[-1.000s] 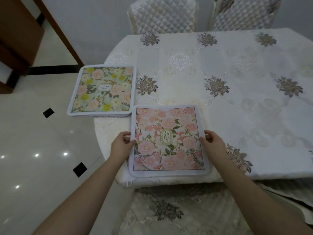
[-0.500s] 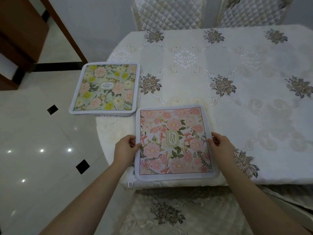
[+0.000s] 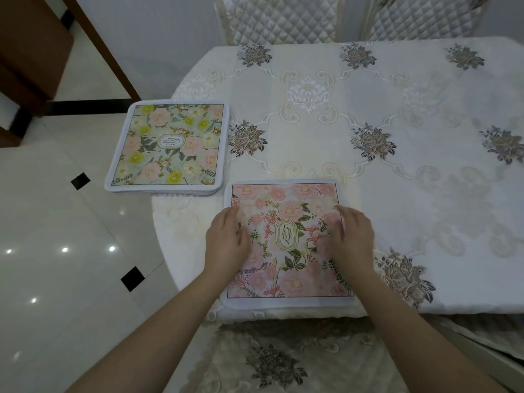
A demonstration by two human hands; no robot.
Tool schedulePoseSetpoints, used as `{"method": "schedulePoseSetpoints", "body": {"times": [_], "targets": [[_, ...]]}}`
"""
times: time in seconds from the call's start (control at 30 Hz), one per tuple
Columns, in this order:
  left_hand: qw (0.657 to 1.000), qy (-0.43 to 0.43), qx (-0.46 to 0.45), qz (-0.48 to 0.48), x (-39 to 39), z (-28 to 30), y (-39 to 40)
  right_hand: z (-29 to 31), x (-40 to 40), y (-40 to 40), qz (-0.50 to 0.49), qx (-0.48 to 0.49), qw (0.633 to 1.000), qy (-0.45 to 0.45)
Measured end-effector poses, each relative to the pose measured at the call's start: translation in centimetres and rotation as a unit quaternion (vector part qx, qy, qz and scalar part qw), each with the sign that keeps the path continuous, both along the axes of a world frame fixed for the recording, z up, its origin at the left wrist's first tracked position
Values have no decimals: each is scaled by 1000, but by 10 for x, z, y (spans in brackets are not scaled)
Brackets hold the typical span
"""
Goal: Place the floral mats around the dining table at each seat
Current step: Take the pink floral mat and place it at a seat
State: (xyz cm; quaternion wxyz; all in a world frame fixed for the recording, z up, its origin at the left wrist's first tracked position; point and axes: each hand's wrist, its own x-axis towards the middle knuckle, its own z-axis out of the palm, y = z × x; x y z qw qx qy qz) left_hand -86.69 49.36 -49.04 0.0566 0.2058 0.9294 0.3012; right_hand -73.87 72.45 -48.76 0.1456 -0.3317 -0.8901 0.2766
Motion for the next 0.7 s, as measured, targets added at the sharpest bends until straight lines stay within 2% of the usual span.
{"method": "schedulePoseSetpoints", "body": {"times": [0.1, 0.2, 0.37, 0.53, 0.7], "targets": [[995, 51, -50, -77, -13, -5, 29, -3, -41, -21, 95, 56, 994, -14], [983, 52, -98, -143, -28, -13, 53, -8, -81, -37, 172, 90, 980, -35], [962, 79, -166, -202, -58, -37, 65, -35, -112, -43, 232, 104, 963, -88], [949, 104, -185, -233, -66, -46, 65, -54, -113, -42, 233, 163, 950, -128], [954, 95, -188, -212, -65, -45, 63, -50, -108, -36, 201, 143, 959, -141]]}}
